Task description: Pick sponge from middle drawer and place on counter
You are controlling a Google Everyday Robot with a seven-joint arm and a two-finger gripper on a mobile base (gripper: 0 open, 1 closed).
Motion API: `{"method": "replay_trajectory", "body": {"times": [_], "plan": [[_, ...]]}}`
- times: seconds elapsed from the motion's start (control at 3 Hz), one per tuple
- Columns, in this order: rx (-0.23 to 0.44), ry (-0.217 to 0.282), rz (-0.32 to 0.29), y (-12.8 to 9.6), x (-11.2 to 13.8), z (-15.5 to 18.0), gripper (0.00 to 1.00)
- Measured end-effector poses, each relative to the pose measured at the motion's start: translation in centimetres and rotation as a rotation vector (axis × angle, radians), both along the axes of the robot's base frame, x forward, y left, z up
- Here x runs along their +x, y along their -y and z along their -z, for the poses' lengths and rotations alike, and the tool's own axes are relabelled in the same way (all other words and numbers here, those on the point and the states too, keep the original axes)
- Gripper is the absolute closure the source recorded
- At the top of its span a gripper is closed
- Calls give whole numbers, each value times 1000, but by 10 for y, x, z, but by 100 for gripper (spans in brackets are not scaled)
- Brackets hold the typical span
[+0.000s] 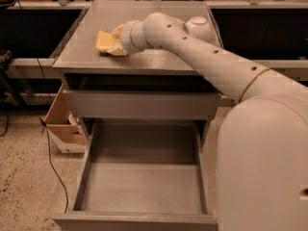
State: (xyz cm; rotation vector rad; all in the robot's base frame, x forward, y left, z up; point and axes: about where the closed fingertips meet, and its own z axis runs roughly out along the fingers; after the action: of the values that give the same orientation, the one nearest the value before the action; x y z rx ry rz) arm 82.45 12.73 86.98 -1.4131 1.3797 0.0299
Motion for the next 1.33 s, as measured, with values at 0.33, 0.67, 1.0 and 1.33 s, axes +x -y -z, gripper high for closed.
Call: {"method": "replay_trajectory", "body": {"times": [0.33,0.67,1.0,1.33], "plan": [[-1,-47,7,2,9,20,39],[-1,-47,7,2,9,19,15],[1,-47,7,1,8,18,0],[1,-47,7,0,12,12,0]]}}
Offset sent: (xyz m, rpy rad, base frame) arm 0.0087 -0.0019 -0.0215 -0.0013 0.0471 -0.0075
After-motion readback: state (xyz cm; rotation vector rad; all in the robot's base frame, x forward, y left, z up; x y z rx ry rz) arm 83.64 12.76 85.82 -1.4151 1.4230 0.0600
